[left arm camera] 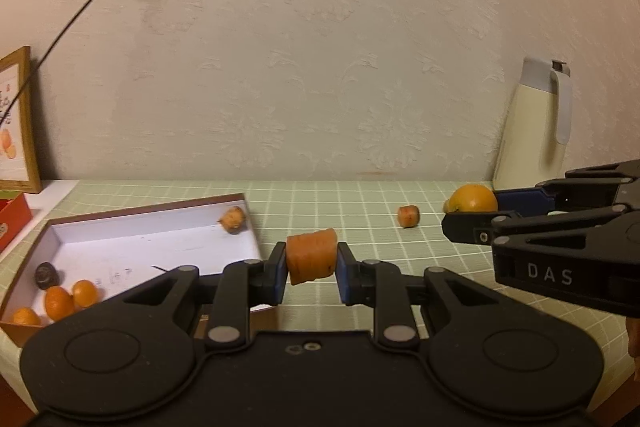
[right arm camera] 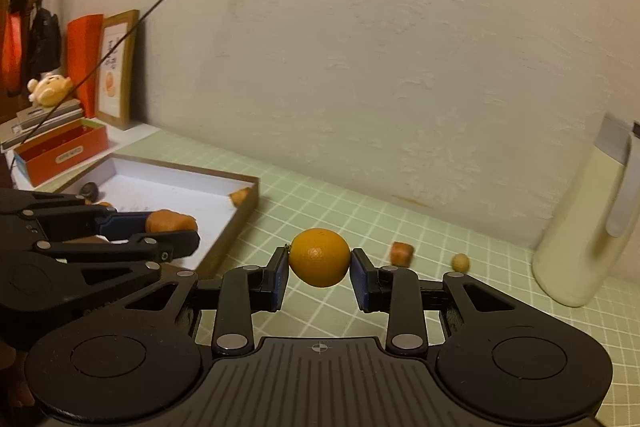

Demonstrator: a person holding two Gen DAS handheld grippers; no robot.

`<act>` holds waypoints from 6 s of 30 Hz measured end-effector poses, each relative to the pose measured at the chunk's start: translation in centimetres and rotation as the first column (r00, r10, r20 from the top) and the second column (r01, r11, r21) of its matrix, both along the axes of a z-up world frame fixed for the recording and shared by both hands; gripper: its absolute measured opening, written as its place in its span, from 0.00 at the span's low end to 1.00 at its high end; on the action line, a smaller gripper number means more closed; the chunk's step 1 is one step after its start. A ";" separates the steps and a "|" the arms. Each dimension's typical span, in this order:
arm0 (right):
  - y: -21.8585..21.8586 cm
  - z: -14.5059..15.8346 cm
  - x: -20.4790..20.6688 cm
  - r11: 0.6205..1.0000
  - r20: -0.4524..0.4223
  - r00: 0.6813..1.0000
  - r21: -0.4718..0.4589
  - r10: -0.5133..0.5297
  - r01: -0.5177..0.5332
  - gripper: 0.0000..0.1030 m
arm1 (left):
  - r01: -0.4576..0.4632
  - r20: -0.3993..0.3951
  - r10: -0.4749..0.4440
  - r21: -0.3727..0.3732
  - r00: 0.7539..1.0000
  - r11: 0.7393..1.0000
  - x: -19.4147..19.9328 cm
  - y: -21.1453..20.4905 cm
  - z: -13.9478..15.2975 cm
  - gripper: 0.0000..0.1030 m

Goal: Organize fruits
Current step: 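Carry the piece and small orange over the white tray and release both, then move both open tools back toward the remaining fruits near the white jug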

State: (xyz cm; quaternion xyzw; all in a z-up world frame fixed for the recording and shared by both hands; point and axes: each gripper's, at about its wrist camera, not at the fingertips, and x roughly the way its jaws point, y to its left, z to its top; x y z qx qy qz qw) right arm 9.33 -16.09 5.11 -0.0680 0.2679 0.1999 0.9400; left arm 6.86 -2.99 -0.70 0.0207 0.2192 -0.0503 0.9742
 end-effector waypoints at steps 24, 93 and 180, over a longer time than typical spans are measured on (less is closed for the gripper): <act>9.9 0.5 -0.1 0.967 0.103 0.970 0.108 0.219 -0.230 0.33 | -0.257 0.067 0.255 0.019 0.965 0.966 -1.9 11.4 2.0 0.14; 17.9 -5.7 13.5 0.976 -0.022 0.977 0.059 0.211 -0.210 0.33 | -0.413 -0.057 0.414 0.029 0.909 0.910 8.5 22.3 -2.5 0.18; -12.6 -11.5 18.4 0.958 -0.123 0.953 0.042 -0.278 0.285 0.46 | 0.005 -0.085 -0.002 0.029 0.996 1.000 18.2 -14.0 -8.0 0.37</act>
